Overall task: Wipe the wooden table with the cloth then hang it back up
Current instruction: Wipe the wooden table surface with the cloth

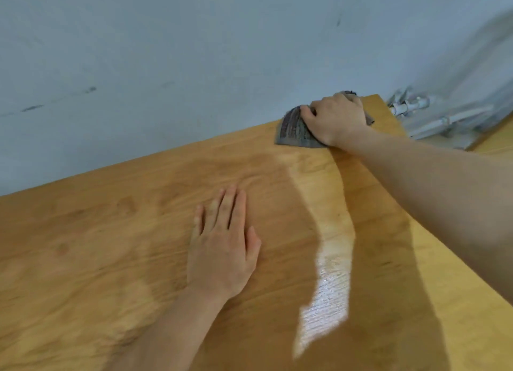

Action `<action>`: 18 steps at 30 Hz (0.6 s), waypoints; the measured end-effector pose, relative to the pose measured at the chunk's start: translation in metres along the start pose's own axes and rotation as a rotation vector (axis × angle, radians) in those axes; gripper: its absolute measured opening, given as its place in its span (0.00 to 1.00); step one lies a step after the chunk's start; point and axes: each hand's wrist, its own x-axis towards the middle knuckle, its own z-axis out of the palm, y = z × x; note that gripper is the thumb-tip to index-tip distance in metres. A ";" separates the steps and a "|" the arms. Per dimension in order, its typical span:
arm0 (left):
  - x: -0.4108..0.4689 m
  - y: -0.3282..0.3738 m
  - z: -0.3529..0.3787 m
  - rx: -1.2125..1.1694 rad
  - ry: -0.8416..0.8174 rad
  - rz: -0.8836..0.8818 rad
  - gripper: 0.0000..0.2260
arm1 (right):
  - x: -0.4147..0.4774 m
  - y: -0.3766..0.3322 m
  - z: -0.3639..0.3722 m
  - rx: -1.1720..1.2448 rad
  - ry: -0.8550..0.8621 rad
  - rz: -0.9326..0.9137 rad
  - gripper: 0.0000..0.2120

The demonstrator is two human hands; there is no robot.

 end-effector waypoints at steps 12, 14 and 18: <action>0.002 -0.001 0.002 -0.010 0.039 0.002 0.27 | -0.019 0.064 -0.009 0.227 -0.025 0.498 0.23; 0.001 -0.001 0.002 -0.014 0.046 0.006 0.28 | -0.034 0.058 -0.009 0.173 -0.030 0.492 0.26; 0.000 0.000 0.001 -0.033 0.045 0.009 0.28 | -0.076 0.040 -0.007 0.088 -0.110 0.427 0.29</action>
